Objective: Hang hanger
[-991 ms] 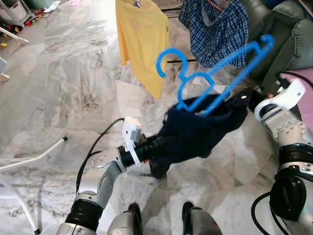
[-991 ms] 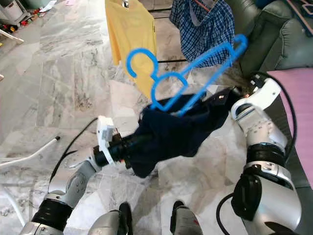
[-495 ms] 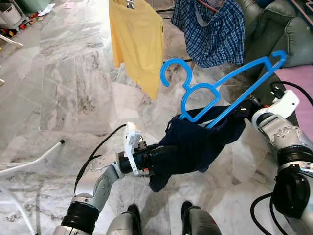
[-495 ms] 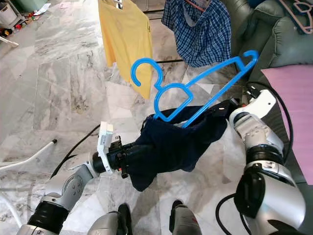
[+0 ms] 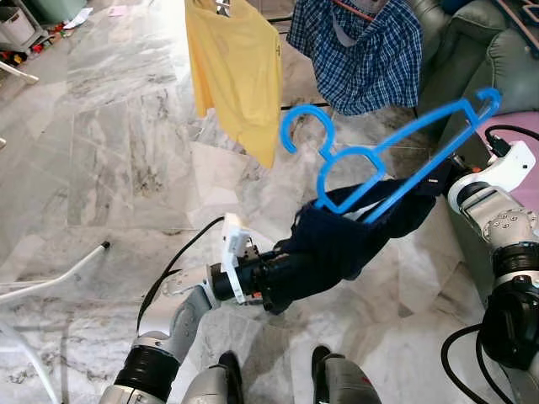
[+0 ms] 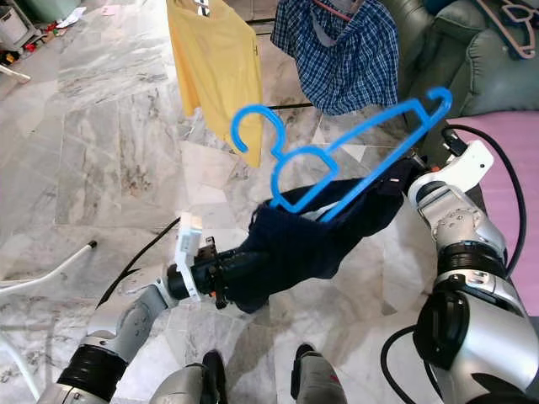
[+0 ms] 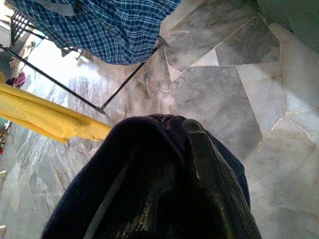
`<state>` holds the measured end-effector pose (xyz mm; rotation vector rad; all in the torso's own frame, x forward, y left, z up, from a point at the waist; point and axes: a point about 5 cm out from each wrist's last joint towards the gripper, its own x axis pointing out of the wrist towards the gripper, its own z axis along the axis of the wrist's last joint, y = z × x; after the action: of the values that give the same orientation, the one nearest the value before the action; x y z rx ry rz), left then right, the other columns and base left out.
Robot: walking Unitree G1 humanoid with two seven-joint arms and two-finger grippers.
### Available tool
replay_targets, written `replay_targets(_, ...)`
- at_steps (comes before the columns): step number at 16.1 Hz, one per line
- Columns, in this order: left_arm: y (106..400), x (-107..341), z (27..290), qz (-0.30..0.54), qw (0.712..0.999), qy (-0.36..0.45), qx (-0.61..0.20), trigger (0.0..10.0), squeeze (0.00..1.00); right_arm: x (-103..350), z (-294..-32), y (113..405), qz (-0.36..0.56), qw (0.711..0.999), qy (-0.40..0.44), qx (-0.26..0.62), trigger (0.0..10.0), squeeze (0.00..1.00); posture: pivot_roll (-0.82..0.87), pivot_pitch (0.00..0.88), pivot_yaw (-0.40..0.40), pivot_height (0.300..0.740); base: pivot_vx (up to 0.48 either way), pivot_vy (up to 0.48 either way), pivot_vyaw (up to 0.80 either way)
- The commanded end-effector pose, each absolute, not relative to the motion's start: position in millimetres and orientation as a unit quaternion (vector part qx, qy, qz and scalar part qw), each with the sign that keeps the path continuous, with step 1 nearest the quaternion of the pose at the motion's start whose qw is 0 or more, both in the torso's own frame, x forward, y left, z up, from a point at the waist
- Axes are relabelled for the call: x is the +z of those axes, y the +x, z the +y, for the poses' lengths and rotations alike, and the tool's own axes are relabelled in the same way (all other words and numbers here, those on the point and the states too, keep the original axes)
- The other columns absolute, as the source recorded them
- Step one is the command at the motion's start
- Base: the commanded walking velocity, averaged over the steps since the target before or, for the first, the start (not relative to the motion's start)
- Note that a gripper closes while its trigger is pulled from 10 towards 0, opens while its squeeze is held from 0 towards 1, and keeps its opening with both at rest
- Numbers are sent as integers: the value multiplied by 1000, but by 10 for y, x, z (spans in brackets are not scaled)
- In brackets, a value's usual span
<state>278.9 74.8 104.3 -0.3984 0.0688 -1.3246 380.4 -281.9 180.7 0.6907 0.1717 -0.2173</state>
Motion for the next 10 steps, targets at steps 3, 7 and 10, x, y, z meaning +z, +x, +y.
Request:
replay_targets(3,2670,692,954,99,763,-129,-625,0,0,2449,-3084,3785,-29,948,299,-106,0,0,-188,253,49,740,0,0,0)
replay_targets(7,2729,639,985,87,778,-66,-619,0,0,2860,-3134,3729,-109,963,216,-116,0,0,-193,253,50,740,0,0,0)
replay_targets(10,2796,543,991,74,821,-4,-566,0,0,3154,-3027,3681,-153,962,208,-88,0,0,-198,255,53,740,0,0,0)
